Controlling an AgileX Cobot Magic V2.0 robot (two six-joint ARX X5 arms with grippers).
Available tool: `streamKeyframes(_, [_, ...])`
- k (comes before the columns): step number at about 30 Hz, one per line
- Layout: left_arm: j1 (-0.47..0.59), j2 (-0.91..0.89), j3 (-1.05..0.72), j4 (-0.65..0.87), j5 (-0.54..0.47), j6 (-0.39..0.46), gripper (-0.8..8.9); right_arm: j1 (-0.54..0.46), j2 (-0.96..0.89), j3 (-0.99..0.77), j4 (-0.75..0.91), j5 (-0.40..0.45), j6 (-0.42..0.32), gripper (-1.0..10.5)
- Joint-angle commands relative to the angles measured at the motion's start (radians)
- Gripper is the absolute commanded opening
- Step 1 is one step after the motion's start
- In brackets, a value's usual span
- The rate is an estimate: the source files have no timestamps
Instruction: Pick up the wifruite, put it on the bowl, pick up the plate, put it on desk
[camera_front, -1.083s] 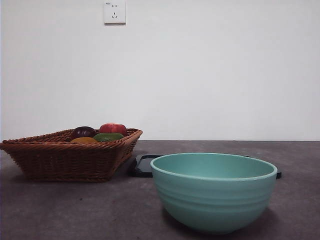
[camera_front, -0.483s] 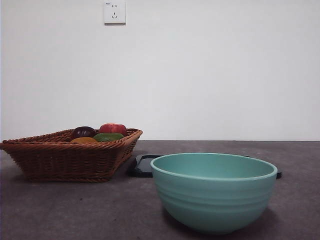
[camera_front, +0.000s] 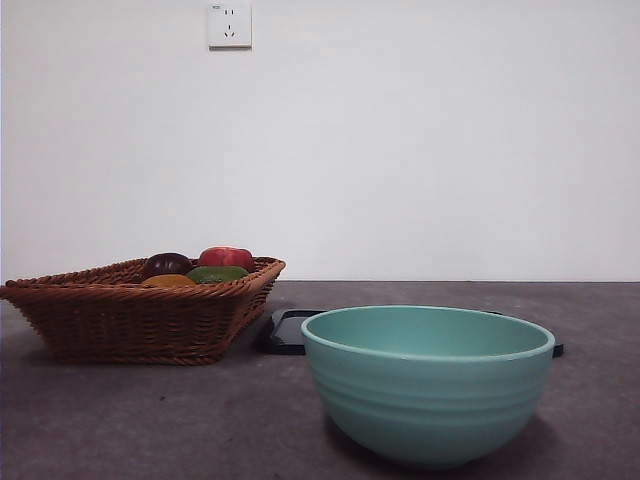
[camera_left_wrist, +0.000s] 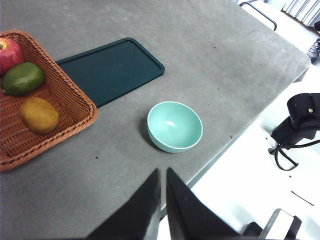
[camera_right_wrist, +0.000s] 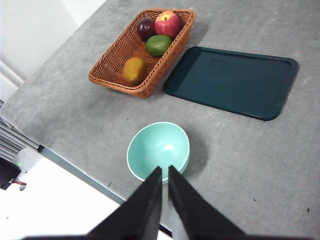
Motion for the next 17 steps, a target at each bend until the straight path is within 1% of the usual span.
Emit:
streamKeyframes(1, [-0.006,0.004,0.011,0.011,0.004,0.007,0.15,0.008,0.005,0.016,0.01,0.004,0.006,0.1])
streamKeyframes(12, [-0.003,0.004,0.009,0.011,0.003,0.007,0.15,0.008,0.005,0.016,0.01,0.004,0.006,0.1])
streamKeyframes(15, [0.036,0.004,0.005,0.034,-0.009,0.014,0.16,0.008,0.005,0.016,0.01,0.004,0.006,0.1])
streamKeyframes(17, [0.089,0.003,-0.012,0.095,-0.008,0.006,0.16,0.008,0.005,0.016,0.01,0.004,0.006,0.1])
